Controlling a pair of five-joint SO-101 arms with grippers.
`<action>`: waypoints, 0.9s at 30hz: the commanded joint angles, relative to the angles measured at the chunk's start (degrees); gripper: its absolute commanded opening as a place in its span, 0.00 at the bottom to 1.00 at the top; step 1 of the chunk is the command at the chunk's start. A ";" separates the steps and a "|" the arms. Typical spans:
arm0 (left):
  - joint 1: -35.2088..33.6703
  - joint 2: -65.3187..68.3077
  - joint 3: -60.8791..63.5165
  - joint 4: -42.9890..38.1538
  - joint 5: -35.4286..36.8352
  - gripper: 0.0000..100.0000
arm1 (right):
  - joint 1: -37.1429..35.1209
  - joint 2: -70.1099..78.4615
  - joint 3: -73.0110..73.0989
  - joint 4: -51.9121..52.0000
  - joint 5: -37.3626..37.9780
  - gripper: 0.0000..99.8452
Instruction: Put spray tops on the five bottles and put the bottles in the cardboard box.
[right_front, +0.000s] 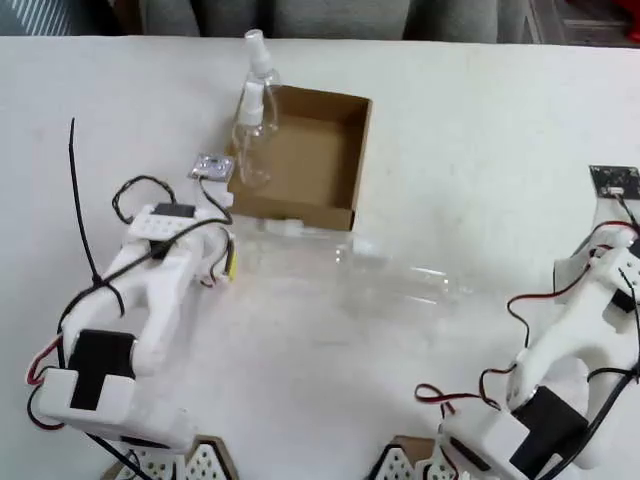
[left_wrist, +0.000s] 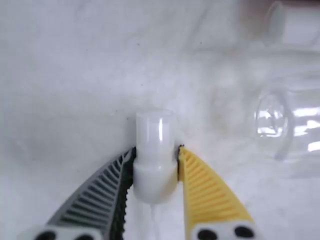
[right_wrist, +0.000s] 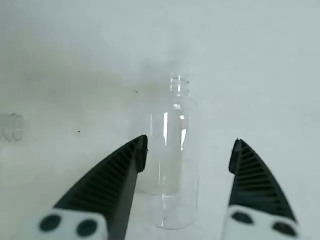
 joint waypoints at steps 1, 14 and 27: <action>-1.19 -2.86 -0.18 -0.62 -0.79 0.05 | -1.71 0.13 -4.75 3.21 -0.53 0.23; -1.27 -2.86 -0.09 -0.62 -0.79 0.05 | 0.57 21.05 -20.84 11.91 1.32 0.24; -1.27 -2.86 -0.09 -0.62 -0.79 0.05 | 0.75 29.58 -20.57 7.08 2.55 0.24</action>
